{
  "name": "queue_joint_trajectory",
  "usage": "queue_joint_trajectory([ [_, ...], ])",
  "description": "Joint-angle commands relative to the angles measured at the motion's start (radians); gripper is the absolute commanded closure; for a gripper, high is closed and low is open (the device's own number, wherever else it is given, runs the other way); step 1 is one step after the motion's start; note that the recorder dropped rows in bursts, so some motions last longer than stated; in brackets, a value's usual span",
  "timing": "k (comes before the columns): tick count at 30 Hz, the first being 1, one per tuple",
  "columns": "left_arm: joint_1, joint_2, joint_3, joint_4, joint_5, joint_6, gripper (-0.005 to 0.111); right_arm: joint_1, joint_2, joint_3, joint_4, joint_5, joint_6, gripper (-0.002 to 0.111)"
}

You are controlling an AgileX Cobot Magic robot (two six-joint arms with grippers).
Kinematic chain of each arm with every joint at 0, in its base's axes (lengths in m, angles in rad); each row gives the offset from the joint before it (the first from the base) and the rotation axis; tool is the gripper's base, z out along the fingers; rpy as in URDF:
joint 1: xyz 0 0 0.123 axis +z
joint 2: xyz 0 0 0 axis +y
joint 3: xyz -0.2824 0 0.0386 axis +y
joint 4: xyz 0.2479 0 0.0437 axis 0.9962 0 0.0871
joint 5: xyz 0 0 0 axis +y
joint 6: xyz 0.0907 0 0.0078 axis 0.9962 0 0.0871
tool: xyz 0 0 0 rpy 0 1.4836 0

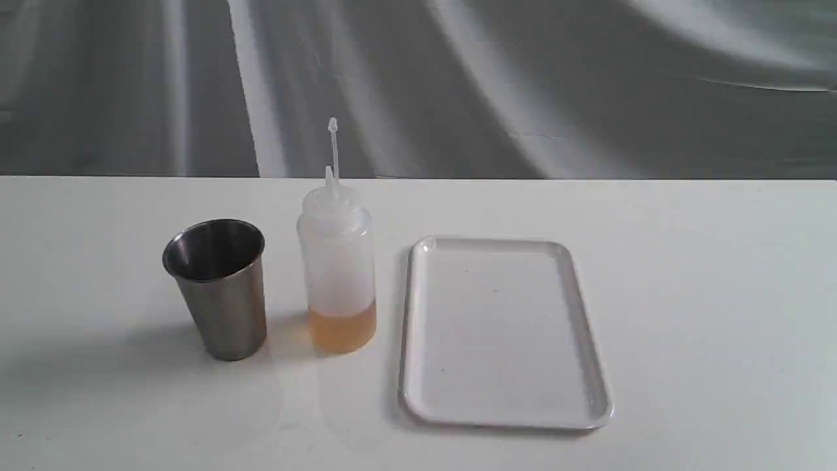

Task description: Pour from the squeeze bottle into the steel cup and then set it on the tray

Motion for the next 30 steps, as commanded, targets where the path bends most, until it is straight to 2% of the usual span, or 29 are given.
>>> queue_joint_trajectory([
  [1,-0.008,-0.003,0.004,-0.001,-0.008,-0.002,0.107,0.060,0.112,-0.096,-0.022,0.070,0.004,0.108],
  [7,-0.008,-0.003,0.004,-0.001,-0.008,-0.002,0.107,0.154,0.230,-0.175,-0.022,0.128,-0.054,0.108],
  [23,-0.008,-0.003,0.004,-0.001,-0.008,-0.002,0.107,0.347,0.462,-0.175,-0.010,0.137,-0.061,0.108],
  [30,-0.008,-0.003,0.004,-0.001,-0.008,-0.002,0.107,0.460,0.522,-0.175,-0.294,0.158,-0.061,0.108],
])
